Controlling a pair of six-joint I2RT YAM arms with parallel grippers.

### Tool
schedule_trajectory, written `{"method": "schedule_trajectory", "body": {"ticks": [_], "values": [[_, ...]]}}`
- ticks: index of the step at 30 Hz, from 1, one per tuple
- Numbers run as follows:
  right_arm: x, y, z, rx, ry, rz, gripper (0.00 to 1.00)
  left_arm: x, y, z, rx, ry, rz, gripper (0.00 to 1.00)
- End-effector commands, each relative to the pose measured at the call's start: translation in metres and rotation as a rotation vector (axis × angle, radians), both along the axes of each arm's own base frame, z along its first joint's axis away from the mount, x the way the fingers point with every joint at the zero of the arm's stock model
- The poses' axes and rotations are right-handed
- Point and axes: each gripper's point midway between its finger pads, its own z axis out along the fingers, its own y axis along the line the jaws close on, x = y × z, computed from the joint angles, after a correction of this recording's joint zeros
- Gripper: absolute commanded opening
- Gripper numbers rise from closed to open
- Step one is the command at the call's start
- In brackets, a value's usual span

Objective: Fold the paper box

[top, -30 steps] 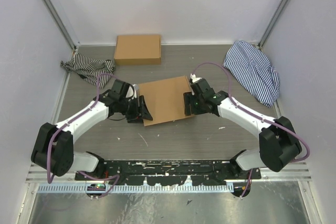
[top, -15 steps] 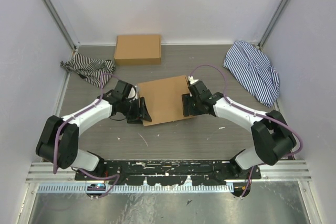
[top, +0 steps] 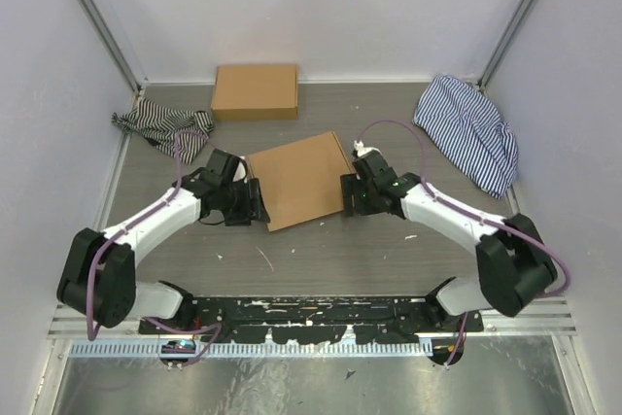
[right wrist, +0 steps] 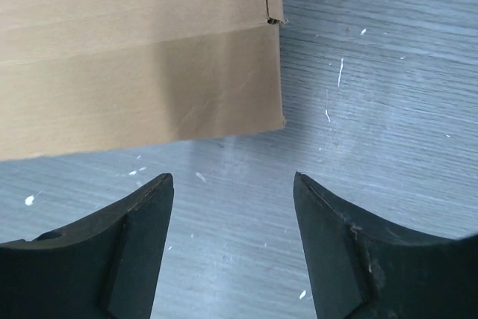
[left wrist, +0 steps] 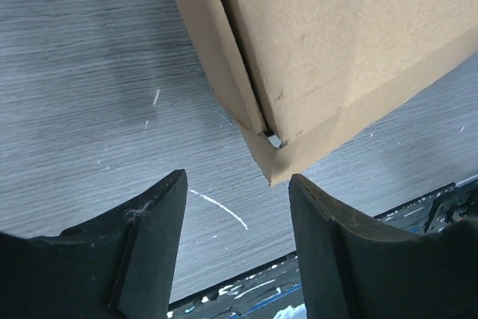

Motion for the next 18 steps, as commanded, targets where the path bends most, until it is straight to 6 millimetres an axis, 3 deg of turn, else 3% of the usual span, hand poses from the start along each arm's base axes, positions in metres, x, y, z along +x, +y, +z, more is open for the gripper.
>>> {"method": "schedule_trajectory", "body": {"ticks": [1,5,6,7,8,10,13,14,16,18], "values": [[0.009,0.009,0.069,0.105,-0.145,0.012,0.71,-0.002,0.014,0.013,0.037,-0.068,0.004,0.64],[0.032,0.019,0.116,0.125,-0.242,0.023,0.67,-0.006,0.007,0.046,-0.057,-0.186,-0.022,0.6],[0.044,0.024,0.127,0.123,-0.26,0.026,0.6,-0.008,0.004,0.054,-0.093,-0.217,-0.033,0.57],[0.056,0.031,0.134,0.121,-0.27,0.037,0.47,-0.009,0.0,0.062,-0.132,-0.247,-0.045,0.5],[0.071,0.039,0.144,0.124,-0.289,0.045,0.3,-0.01,-0.004,0.069,-0.168,-0.276,-0.051,0.39],[0.105,0.055,0.151,0.122,-0.304,0.051,0.04,-0.013,-0.007,0.075,-0.209,-0.302,-0.06,0.03],[0.16,0.081,0.151,0.154,-0.301,0.064,0.01,-0.019,-0.01,0.077,-0.227,-0.315,-0.09,0.0],[0.18,0.089,0.135,0.157,-0.276,0.065,0.01,-0.02,-0.01,0.076,-0.225,-0.315,-0.091,0.0],[0.215,0.108,0.139,0.191,-0.306,0.079,0.01,-0.02,-0.011,0.073,-0.227,-0.313,-0.075,0.0],[0.243,0.124,0.128,0.195,-0.324,0.091,0.01,-0.017,-0.013,0.07,-0.237,-0.313,-0.049,0.0]]}}
